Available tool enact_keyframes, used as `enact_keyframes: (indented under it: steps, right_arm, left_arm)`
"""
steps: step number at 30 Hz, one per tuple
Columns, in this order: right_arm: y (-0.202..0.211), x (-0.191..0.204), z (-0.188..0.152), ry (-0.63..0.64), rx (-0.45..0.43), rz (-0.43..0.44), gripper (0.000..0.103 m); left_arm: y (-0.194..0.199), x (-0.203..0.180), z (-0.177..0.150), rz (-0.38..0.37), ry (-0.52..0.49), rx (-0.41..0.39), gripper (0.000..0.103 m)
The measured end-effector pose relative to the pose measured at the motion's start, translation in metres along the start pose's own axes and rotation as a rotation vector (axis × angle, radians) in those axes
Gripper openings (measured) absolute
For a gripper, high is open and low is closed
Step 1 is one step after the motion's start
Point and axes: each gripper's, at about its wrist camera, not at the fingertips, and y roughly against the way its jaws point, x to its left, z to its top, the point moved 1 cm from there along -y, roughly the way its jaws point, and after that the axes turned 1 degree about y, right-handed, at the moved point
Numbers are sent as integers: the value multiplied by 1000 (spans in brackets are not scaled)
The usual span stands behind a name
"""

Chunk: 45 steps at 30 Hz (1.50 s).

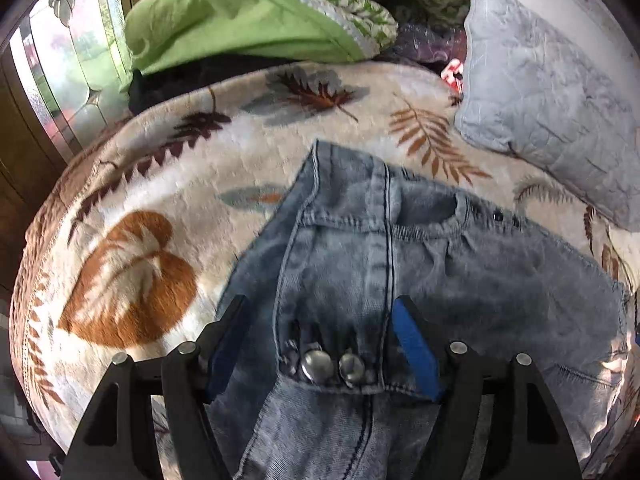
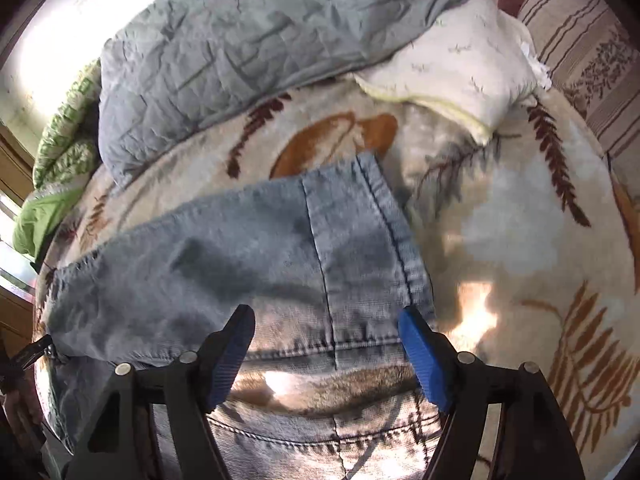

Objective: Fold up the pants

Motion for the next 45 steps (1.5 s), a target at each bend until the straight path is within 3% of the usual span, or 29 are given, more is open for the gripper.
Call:
enact_keyframes:
  steps: [2, 4, 8, 11, 15, 19, 22, 23, 25, 27, 30, 33, 37, 45]
  right_arm:
    - [10, -6, 26, -42, -48, 25, 77]
    - [2, -12, 54, -67, -58, 35, 77]
    - [-42, -19, 88, -75, 20, 2, 77]
    - [-70, -24, 96, -72, 63, 8, 68]
    - [-90, -21, 92, -48, 97, 9, 47]
    - [-95, -23, 92, -30, 104, -6, 45]
    - [-96, -23, 93, -14, 110, -5, 45]
    - [-98, -22, 93, -12, 110, -5, 45]
    - [-98, -24, 93, -19, 106, -3, 45]
    - [-99, -20, 92, -10, 101, -27, 37]
    - [-98, -20, 92, 3, 95, -66, 18]
    - [-90, -21, 93, 1, 73, -68, 17]
    - [-61, -19, 95, -10, 4, -56, 17]
    - [46, -18, 73, -50, -150, 19, 16]
  left_arm:
    - [-1, 10, 22, -15, 48, -29, 75]
    - [-18, 14, 39, -49, 83, 8, 75]
    - [-57, 11, 61, -104, 108, 84, 74]
    - [-74, 9, 73, -156, 130, 115, 68]
    - [-93, 12, 84, -202, 178, 163, 47]
    - [-108, 22, 89, -252, 260, 202, 47]
    - [-108, 21, 94, -253, 253, 192, 45]
    - [-106, 20, 96, -250, 246, 181, 41]
    - [-107, 16, 99, -235, 223, 179, 16]
    - [-113, 11, 99, -212, 201, 189, 6]
    - [-117, 9, 99, -190, 203, 183, 2]
    - [-105, 6, 100, -173, 185, 124, 2]
    - [-70, 12, 101, -222, 208, 46, 2]
    - [62, 33, 57, -349, 247, -138, 2]
